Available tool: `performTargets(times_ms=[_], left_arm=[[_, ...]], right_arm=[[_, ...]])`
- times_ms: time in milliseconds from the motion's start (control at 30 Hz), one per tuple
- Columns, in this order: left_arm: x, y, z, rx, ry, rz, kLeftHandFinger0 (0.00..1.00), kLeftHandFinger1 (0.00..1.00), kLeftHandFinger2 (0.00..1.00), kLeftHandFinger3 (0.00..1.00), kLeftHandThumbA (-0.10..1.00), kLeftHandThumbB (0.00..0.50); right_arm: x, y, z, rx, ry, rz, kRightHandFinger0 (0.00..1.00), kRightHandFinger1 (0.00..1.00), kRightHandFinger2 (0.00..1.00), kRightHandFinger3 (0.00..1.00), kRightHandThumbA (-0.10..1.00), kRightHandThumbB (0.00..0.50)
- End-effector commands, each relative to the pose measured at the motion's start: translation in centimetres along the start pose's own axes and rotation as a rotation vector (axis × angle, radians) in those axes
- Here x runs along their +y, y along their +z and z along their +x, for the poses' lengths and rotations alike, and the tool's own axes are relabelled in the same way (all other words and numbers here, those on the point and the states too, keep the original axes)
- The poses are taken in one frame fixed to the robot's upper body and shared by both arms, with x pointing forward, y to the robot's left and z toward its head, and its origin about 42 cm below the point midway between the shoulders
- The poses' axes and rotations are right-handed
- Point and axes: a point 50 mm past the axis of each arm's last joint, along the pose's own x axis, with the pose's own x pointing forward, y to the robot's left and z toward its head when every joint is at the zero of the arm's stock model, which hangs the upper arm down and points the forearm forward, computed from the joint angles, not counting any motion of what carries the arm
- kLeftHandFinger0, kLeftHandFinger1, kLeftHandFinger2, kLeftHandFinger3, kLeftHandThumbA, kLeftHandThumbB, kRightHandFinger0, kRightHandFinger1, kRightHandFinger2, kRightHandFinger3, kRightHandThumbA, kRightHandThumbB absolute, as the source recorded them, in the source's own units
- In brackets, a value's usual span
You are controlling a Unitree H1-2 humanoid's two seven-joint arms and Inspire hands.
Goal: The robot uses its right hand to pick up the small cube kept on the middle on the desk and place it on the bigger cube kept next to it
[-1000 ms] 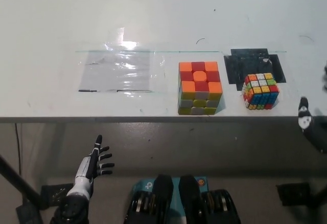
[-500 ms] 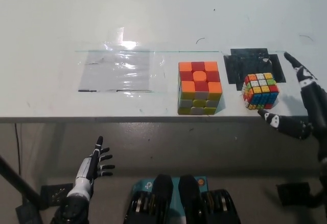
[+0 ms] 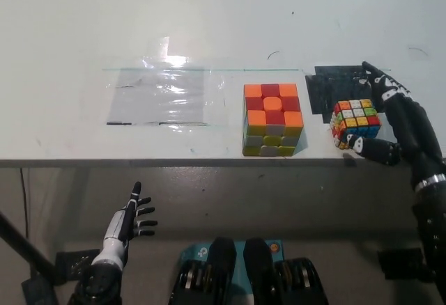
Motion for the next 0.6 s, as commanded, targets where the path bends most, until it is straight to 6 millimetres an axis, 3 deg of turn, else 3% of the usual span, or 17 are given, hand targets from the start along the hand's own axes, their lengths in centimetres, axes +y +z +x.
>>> performTargets(times_ms=[0,100,200,567], left_arm=[[0.5,1.8,0.7,-0.066,0.007,0.009,0.68,0.67,0.78,0.81,1.00,0.144],[0.6,1.8,0.8,-0.072,0.005,0.015,0.69,0.67,0.79,0.83,1.00,0.174],[0.6,2.2,0.8,-0.060,0.013,0.017,0.71,0.69,0.81,0.84,1.00,0.165],[0.6,2.7,1.2,-0.081,0.003,0.005,0.68,0.67,0.78,0.82,1.00,0.173]], right_arm=[[-1.5,1.0,1.9,-0.077,-0.029,-0.070,1.00,1.00,1.00,1.00,0.76,0.489],[-1.2,0.5,2.5,-0.073,-0.011,-0.083,1.00,1.00,1.00,1.00,0.72,0.480],[-0.8,0.0,3.3,-0.064,0.003,-0.095,1.00,1.00,1.00,1.00,0.74,0.500],[1.1,-0.3,4.6,-0.028,0.044,-0.091,1.00,1.00,1.00,1.00,0.73,0.488]])
